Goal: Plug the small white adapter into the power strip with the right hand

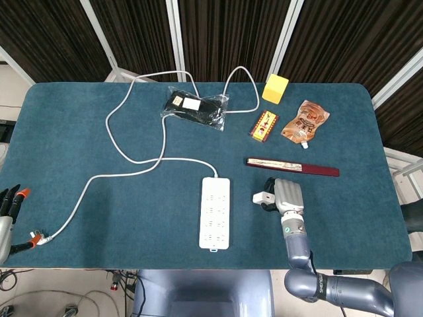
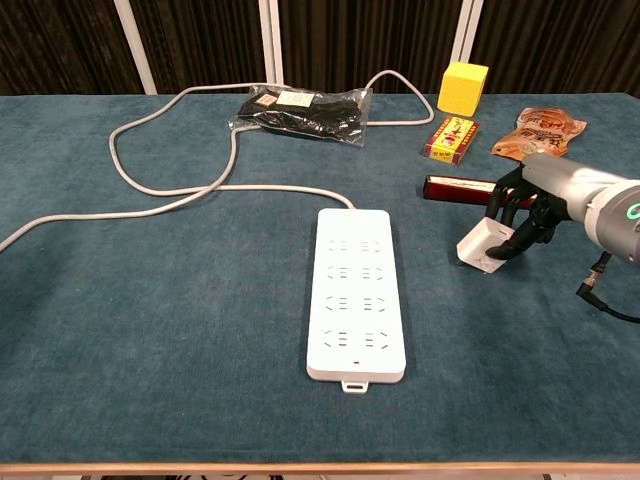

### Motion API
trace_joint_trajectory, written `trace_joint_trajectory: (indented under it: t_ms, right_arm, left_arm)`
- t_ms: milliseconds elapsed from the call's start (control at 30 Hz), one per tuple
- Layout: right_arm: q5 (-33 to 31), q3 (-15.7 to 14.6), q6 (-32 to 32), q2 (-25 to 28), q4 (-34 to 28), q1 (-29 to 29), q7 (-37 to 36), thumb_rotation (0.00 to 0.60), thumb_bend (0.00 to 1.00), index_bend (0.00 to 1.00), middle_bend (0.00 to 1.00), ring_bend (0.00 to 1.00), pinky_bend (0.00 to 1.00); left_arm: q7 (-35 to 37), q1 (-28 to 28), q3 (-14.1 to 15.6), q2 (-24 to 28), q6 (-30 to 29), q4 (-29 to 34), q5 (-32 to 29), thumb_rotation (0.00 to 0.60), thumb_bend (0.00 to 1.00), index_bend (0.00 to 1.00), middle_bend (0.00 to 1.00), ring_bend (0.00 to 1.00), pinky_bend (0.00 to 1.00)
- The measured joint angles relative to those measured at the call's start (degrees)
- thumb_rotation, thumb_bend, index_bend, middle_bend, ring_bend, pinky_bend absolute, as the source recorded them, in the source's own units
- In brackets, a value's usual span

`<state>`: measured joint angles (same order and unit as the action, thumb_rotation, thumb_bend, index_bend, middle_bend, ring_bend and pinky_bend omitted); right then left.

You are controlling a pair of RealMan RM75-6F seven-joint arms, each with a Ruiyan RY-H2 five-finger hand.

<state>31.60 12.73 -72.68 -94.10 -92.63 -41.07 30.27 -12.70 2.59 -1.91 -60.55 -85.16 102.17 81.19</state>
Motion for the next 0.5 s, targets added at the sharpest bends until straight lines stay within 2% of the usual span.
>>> trace_joint_trajectory:
  t_ms: [500]
  right_arm:
    - [0.99, 1.11, 0.57, -1.31, 1.01, 0.81, 1.17, 0.600, 0.32, 0.52, 0.52, 0.69, 0.55]
  left_arm:
    - [-0.03, 0.03, -0.03, -0.01, 0.03, -0.01, -0.12, 0.600, 0.10, 0.12, 0.00, 0.00, 0.00]
